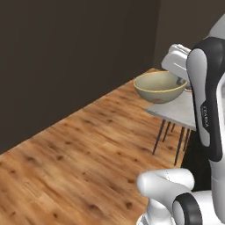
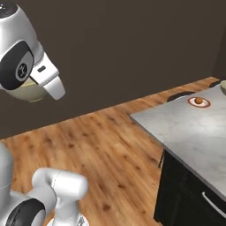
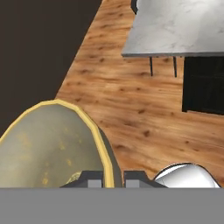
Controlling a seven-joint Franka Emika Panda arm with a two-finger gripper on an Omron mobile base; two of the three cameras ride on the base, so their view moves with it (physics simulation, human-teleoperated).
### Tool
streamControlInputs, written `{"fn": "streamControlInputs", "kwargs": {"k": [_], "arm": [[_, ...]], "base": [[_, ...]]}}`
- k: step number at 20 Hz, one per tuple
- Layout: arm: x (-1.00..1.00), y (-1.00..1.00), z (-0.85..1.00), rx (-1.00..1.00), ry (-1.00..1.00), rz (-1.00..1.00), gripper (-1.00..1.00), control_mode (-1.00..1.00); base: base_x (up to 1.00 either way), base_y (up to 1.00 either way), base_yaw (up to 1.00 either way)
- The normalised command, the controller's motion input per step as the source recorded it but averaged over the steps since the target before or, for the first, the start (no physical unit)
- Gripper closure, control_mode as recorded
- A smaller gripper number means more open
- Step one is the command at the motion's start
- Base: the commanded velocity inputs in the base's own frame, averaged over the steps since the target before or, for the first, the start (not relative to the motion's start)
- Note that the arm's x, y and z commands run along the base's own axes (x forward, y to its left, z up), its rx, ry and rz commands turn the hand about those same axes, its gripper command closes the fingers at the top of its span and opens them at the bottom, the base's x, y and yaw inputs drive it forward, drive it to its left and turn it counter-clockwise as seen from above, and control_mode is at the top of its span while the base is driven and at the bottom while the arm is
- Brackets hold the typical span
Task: Take the smaller bowl and place it next to the appetizer plate on the dining counter , and place the larger bowl next to the plate with cooked food.
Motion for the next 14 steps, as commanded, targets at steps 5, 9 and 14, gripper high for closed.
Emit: {"fn": "streamControlInputs", "kwargs": {"k": [5,9,14], "arm": [[0.00,0.00,0.00,0.00,0.00,0.00,1.00,1.00],[0.00,0.00,0.00,0.00,0.00,0.00,1.00,1.00],[0.00,0.00,0.00,0.00,0.00,0.00,1.00,1.00]], "base": [[1.00,0.30,-0.39],[0.98,0.49,-0.41],[0.73,0.50,-0.40]]}}
